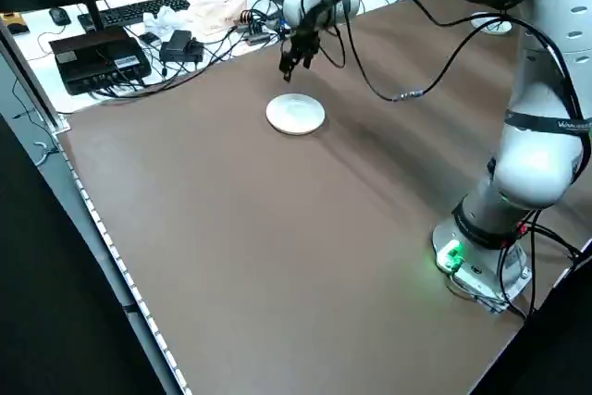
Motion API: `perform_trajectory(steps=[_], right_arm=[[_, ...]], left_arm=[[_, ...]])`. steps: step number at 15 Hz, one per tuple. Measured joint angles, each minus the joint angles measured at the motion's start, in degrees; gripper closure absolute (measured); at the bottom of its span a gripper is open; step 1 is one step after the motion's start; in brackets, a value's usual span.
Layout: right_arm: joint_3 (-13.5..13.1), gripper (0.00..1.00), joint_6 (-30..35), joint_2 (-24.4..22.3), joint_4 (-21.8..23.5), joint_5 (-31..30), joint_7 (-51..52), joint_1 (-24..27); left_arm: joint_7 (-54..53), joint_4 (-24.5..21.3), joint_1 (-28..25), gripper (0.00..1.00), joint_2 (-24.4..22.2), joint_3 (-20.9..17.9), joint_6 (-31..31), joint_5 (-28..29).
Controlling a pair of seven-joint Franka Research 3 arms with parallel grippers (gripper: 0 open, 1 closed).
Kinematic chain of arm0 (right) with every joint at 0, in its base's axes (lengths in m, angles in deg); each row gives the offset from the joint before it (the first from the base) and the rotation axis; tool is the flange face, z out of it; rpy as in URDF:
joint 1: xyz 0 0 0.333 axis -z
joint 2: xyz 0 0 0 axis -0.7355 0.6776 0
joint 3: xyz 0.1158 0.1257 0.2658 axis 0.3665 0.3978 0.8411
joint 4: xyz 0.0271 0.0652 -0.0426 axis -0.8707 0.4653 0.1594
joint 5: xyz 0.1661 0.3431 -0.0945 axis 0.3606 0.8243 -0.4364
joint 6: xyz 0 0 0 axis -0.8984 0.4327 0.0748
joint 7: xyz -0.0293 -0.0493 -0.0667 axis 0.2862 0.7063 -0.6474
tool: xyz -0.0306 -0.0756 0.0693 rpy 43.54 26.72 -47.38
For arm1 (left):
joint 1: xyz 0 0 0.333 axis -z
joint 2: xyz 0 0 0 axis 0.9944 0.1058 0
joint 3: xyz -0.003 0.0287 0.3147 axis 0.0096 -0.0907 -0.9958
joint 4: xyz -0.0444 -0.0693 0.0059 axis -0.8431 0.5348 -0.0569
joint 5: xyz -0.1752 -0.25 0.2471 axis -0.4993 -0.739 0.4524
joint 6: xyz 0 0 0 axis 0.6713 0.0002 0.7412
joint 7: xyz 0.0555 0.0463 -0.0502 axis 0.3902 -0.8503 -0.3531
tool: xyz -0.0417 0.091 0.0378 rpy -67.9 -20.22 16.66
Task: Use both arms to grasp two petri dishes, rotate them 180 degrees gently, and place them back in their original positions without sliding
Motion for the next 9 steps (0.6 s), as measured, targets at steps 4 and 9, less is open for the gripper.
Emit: perform_trajectory(steps=[4,9], right_arm=[[0.05,0.00,7.84,-0.22,-9.28,4.32,-17.09,0.01],[0.40,0.00,8.91,-1.06,-13.03,4.59,-40.92,-0.14]], left_arm=[[-4.16,16.15,0.58,0.00,-1.09,2.76,20.56,0.00],[-7.66,21.95,0.20,0.00,-1.40,4.81,25.84,0.00]])
